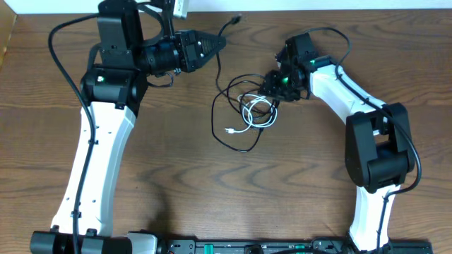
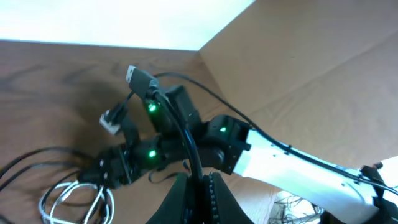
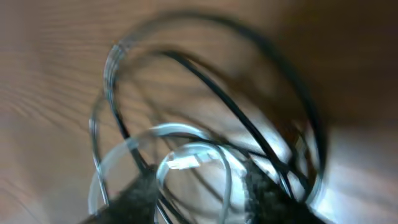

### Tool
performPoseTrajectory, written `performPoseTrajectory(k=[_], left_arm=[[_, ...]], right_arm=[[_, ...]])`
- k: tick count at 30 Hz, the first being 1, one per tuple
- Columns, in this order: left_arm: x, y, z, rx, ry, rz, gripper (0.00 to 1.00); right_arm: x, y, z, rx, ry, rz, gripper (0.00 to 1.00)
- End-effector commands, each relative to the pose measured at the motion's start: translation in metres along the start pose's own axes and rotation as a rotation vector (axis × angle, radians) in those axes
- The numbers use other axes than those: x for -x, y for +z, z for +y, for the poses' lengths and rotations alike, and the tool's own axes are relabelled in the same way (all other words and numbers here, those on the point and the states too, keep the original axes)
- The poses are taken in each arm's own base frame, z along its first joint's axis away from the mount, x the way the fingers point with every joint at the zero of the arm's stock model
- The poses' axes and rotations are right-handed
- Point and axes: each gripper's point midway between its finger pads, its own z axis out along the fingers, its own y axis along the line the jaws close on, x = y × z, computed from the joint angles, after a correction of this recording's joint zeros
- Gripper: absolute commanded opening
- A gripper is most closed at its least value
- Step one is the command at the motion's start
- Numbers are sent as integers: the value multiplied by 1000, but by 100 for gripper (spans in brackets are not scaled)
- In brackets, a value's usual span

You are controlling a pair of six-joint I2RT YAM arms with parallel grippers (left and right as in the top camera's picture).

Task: Untangle cables

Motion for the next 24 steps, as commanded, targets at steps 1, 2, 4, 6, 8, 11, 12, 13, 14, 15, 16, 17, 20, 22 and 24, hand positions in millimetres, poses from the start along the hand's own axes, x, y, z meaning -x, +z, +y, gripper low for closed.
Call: performPoseTrajectory(k=[1, 2, 4, 6, 8, 11, 12, 13, 14, 15, 16, 17, 20, 22, 24], left_arm=[[3, -1, 5, 40, 19, -10, 7], [2, -1, 6, 45, 23, -5, 8], [-1, -2, 11, 72, 21, 0, 7], [-3, -2, 17, 103, 4, 2, 7], [-4, -3, 24, 140, -11, 2, 7], [-5, -4, 29, 165, -13, 2, 7], [-6, -4, 29, 167, -8, 3, 7], [-6, -4, 30, 170, -3, 5, 7], [-7, -4, 30, 172, -5, 7, 8], [-8, -4, 31, 174, -6, 12, 7], [-10, -4, 31, 176, -1, 18, 7], [-12, -5, 34, 189, -1, 25, 8], [-20, -9, 52, 289, -44, 39, 8], [-26, -14, 65, 366, -74, 50, 8], [-33, -19, 77, 440, -100, 63, 7]], right_arm=[[8, -5, 25, 113, -23, -23, 29], [11, -6, 32, 153, -22, -27, 22], [14, -9, 38, 198, -6, -28, 11], [14, -11, 42, 226, -2, -19, 7], [12, -11, 39, 221, 10, -6, 1], [10, -13, 32, 207, -14, 3, 17], [10, -13, 29, 204, -33, 2, 27], [10, -14, 27, 200, -47, 2, 35], [10, -15, 23, 192, -49, 2, 41], [11, -16, 17, 176, -40, 4, 44], [10, -16, 10, 154, -26, 8, 45], [8, -18, 0, 119, 0, 17, 49], [1, -20, -16, 77, 47, 51, 55], [-5, -20, -20, 66, 60, 76, 56], [-12, -19, -16, 68, 53, 101, 61]])
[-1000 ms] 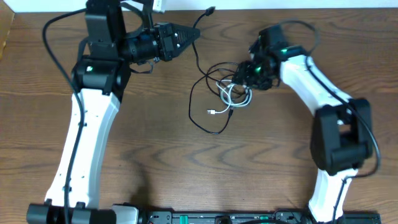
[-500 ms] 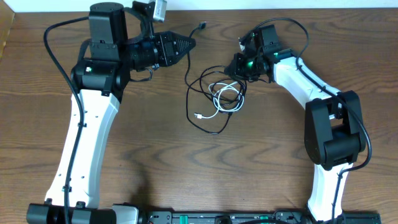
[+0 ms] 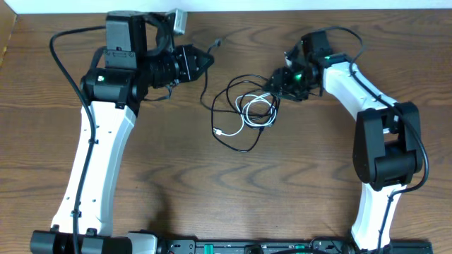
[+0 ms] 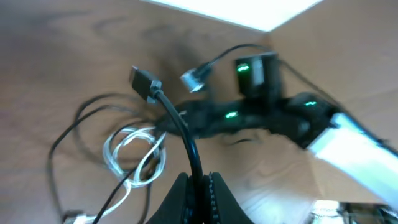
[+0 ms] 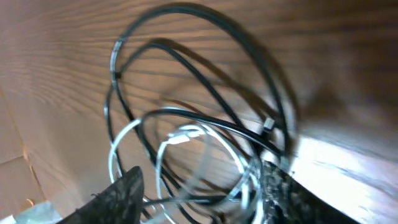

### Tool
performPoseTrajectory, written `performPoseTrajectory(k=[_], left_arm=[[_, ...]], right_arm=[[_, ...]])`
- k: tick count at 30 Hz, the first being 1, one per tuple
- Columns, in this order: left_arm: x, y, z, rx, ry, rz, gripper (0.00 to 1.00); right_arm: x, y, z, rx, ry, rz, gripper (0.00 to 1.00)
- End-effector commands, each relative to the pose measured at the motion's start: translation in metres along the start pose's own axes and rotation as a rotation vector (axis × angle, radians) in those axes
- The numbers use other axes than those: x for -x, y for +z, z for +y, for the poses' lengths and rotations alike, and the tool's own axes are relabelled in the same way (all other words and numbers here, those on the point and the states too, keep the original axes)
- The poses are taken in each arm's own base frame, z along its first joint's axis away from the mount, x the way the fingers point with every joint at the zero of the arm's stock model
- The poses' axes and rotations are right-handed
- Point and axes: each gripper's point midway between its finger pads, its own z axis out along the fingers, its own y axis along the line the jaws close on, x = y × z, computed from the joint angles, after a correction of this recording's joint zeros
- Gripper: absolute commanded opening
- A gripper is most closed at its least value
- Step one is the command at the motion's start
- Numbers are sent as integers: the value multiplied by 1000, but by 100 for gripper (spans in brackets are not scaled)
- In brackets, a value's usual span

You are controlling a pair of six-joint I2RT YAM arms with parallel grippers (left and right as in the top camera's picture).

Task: Untangle cables

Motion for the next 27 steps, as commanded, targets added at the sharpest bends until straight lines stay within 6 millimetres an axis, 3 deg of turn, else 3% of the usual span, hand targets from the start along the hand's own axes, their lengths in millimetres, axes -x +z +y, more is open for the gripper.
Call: performPoseTrajectory(k=[1, 5, 11, 13, 14, 17, 18, 22, 27], left_arm=[[4, -4, 25, 151, 5, -23, 8], [-3, -6, 39, 228, -19, -7, 7], [-5, -6, 40, 230, -7, 3, 8], [-5, -6, 40, 230, -7, 3, 7], [-5, -6, 40, 231, -8, 4, 7], [-6, -6, 40, 232, -9, 6, 8], [-6, -6, 40, 232, -9, 5, 8], [-5, -7, 42, 244, -10, 2, 7], [-4, -10, 54, 311, -13, -8, 8]], right_arm=[[-7, 1, 6, -3, -37, 19, 64], [-18, 12, 24, 8, -49, 38, 75], [-26, 27, 37, -31, 6, 28, 67], [-25, 30, 41, -35, 2, 15, 53], [-23, 31, 44, -27, -8, 5, 35], [-16, 29, 60, 54, -41, -10, 1], [-13, 26, 66, 89, -58, -16, 1], [0, -3, 86, 170, -117, -63, 1], [14, -83, 117, 226, -211, -204, 1]])
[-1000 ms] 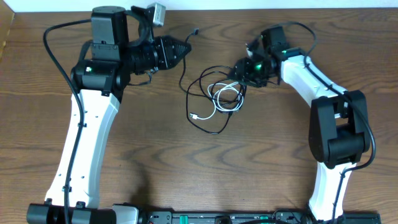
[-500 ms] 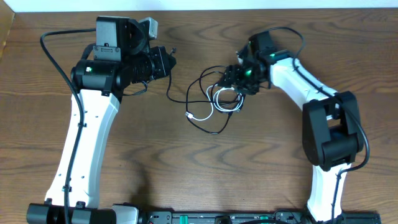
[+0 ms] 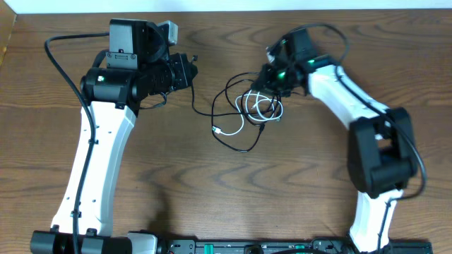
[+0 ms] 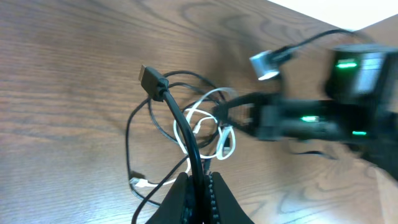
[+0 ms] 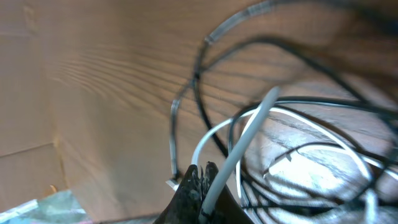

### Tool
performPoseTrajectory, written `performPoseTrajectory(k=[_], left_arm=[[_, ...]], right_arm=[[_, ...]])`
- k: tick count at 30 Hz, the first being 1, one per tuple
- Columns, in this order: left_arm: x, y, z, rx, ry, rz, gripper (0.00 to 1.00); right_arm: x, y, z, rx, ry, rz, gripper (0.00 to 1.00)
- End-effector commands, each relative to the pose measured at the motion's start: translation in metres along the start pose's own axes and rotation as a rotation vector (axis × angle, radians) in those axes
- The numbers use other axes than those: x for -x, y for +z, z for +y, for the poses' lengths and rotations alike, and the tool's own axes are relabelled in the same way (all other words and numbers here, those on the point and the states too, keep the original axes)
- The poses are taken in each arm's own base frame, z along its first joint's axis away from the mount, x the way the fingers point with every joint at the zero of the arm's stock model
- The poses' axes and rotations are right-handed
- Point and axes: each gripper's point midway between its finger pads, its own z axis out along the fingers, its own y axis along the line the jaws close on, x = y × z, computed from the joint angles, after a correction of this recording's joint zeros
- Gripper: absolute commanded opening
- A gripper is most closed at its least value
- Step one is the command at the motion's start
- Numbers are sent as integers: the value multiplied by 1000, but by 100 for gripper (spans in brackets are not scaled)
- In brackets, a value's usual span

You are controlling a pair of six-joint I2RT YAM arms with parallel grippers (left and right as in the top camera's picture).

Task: Untangle cables

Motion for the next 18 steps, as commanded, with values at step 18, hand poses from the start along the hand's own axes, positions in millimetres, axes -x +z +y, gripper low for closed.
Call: performPoseTrajectory(k=[18], left_arm=[[14, -22, 80, 455, -3, -90, 8]], right_arm=[[11, -402, 47, -63, -144, -838, 1]])
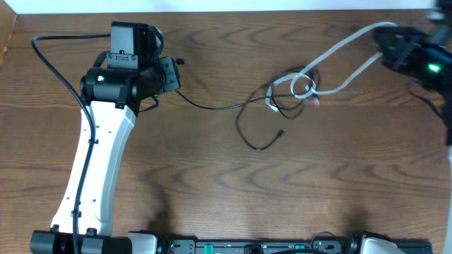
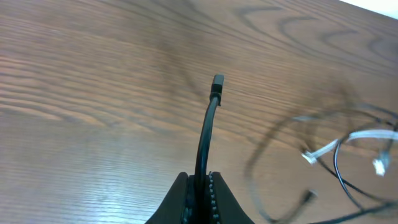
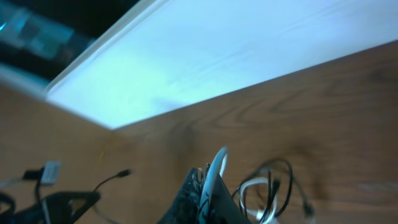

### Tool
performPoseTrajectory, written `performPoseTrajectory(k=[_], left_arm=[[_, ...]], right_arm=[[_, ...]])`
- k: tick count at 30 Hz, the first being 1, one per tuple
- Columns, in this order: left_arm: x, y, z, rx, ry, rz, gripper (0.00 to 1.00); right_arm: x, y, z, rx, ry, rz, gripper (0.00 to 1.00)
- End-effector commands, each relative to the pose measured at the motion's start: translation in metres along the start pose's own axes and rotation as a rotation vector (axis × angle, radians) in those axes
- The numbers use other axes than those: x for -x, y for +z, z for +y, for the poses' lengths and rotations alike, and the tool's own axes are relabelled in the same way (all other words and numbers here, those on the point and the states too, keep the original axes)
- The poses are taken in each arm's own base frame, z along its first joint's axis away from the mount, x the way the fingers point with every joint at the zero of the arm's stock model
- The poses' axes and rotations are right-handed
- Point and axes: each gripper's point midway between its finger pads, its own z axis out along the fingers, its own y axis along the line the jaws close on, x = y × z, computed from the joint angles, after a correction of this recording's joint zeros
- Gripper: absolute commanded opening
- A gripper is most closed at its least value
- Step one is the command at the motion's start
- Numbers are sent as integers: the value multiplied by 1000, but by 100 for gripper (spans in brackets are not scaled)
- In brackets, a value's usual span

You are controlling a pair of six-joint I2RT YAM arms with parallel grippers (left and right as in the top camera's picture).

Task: Untangle cables
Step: 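Pull the white cable to the right and black cable to the left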

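Note:
My left gripper (image 1: 171, 73) at the upper left is shut on the black cable (image 1: 212, 106), whose plug end (image 2: 217, 83) sticks out past the fingers (image 2: 199, 193). The black cable runs right across the table to a small knot (image 1: 289, 95) right of centre. My right gripper (image 1: 387, 42) at the far upper right is shut on the white cable (image 1: 339, 46), which stretches from it down to a white loop (image 1: 304, 86) in the knot. In the right wrist view the white cable (image 3: 214, 168) rises between the fingers, with the knot (image 3: 270, 186) beyond.
A loose black cable end (image 1: 265, 143) curls on the wood below the knot. The table's far edge with a white wall (image 3: 236, 43) lies just behind both grippers. The left arm's own black lead (image 1: 53, 67) loops at the far left.
Both grippers have moved apart: the left further left, the right far to the upper right corner. The cable pile has been drawn out, with the white cable now stretched right and the black left.
The left gripper held the black cable's plug end near the upper middle while the right gripper worked at the pile. Then the right was shut on the white cable in the pile. Now both have moved outward and the tangle is a small knot.

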Motion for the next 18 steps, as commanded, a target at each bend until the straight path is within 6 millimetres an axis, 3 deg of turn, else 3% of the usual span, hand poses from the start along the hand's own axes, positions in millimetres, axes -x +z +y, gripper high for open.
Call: performPoseTrajectory(k=[1, 6, 12, 18], left_arm=[[11, -4, 24, 108, 5, -41, 8], [17, -8, 51, 178, -30, -55, 8], [20, -17, 98, 272, -118, -59, 8], [19, -20, 111, 294, -134, -55, 7]], right_arm=[[16, -26, -18, -75, -15, -74, 1], [29, -43, -45, -151, 11, -126, 1], [46, -62, -80, -267, 47, -200, 1], [63, -70, -92, -300, 51, -266, 1]])
